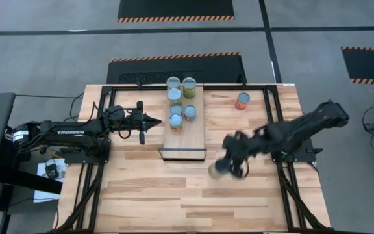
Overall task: Pick and place cans onto a shelf
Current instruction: Put the canned oranges on the shelf aligned with the other canned oranges
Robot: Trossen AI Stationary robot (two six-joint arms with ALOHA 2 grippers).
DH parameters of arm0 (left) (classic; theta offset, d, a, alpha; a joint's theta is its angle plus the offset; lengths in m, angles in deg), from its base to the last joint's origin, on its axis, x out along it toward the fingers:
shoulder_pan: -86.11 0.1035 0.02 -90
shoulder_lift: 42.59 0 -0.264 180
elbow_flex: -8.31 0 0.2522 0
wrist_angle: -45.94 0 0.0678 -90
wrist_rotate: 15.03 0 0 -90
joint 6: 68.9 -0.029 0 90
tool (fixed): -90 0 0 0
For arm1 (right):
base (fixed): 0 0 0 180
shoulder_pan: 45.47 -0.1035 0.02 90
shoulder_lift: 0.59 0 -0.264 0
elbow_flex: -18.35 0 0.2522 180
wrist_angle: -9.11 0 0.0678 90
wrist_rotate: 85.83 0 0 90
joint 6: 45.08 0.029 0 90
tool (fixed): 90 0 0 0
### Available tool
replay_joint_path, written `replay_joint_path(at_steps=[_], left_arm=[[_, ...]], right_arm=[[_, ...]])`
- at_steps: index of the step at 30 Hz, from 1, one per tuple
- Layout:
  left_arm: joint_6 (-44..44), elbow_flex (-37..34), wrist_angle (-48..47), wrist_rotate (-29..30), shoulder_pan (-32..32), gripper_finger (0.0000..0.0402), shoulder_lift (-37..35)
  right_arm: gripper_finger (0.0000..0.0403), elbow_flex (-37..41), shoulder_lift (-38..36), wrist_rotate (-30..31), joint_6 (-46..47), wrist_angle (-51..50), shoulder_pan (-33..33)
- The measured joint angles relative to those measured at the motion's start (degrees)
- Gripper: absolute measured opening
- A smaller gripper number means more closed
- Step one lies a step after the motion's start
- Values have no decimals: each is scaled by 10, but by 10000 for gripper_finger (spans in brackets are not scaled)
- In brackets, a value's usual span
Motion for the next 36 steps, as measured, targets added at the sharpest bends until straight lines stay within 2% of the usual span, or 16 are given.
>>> replay_joint_path(at_steps=[5, 10, 15, 18, 21, 26, 36], left_arm=[[-4, 0, 3, 0, 0, 2, 0], [-5, 0, 15, 0, 0, 2, 0], [-5, 0, 16, 12, 0, 2, 0], [-11, 0, 13, 16, 0, 2, 0], [-11, 0, 12, 16, 0, 2, 0], [-10, 0, 10, 16, 0, 2, 0], [-10, 0, -4, 16, 0, 2, 0]], right_arm=[[3, -1, -79, 32, -18, -81, 96], [3, -1, -96, 37, -109, -100, 281], [3, -1, -44, -74, -218, -13, 479], [3, -1, 11, -136, -255, 50, 551], [3, -1, 66, -162, -283, 98, 586], [3, -28, 145, -197, -287, 147, 604], [3, -147, 251, -202, -275, 126, 598]])
